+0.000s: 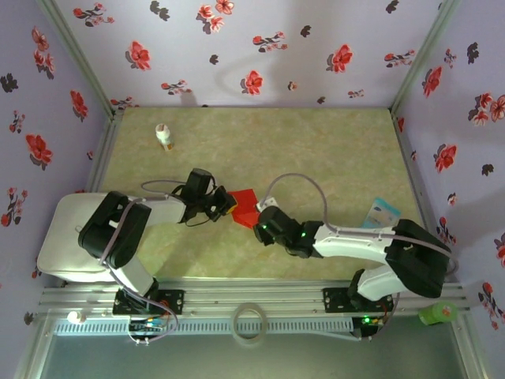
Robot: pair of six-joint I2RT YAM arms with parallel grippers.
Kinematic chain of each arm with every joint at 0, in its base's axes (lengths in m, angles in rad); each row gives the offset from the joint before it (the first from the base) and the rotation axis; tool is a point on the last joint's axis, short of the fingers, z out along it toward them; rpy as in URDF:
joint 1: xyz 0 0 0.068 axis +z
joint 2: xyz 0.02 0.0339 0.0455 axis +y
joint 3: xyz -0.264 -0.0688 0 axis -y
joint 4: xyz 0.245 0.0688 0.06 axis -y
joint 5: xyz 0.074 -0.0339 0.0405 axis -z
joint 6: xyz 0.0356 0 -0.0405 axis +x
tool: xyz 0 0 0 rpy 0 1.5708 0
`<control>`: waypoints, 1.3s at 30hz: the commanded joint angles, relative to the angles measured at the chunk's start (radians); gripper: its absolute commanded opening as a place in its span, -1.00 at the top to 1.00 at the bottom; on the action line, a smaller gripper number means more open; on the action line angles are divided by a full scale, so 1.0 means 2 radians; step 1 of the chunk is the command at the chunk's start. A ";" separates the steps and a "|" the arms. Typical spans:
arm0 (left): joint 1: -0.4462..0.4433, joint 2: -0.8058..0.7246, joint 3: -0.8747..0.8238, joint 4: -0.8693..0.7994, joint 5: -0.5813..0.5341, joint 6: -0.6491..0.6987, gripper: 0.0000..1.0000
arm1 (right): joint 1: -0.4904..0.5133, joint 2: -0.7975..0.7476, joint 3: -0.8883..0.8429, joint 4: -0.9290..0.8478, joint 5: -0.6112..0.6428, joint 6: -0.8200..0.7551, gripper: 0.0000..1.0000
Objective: Fold a paper plane with a square sheet of paper (pick it up from the middle)
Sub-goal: Fourth fold the wing at the center of the table.
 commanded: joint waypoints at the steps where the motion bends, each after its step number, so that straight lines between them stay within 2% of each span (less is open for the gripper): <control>1: -0.002 -0.020 0.002 0.005 -0.004 -0.001 0.87 | 0.021 0.026 -0.004 0.060 0.085 -0.083 0.19; 9: -0.002 -0.022 0.011 0.008 0.030 0.001 0.73 | 0.025 0.075 0.009 0.070 0.087 -0.106 0.15; 20: -0.001 -0.027 0.018 0.011 0.039 -0.003 0.79 | 0.026 0.097 0.007 0.078 0.092 -0.111 0.15; 34: -0.001 -0.025 0.021 0.009 0.040 -0.004 0.88 | 0.026 0.102 0.002 0.085 0.098 -0.098 0.48; 39: -0.001 -0.027 0.021 0.008 0.039 -0.005 0.91 | 0.026 0.104 0.000 0.085 0.100 -0.097 0.49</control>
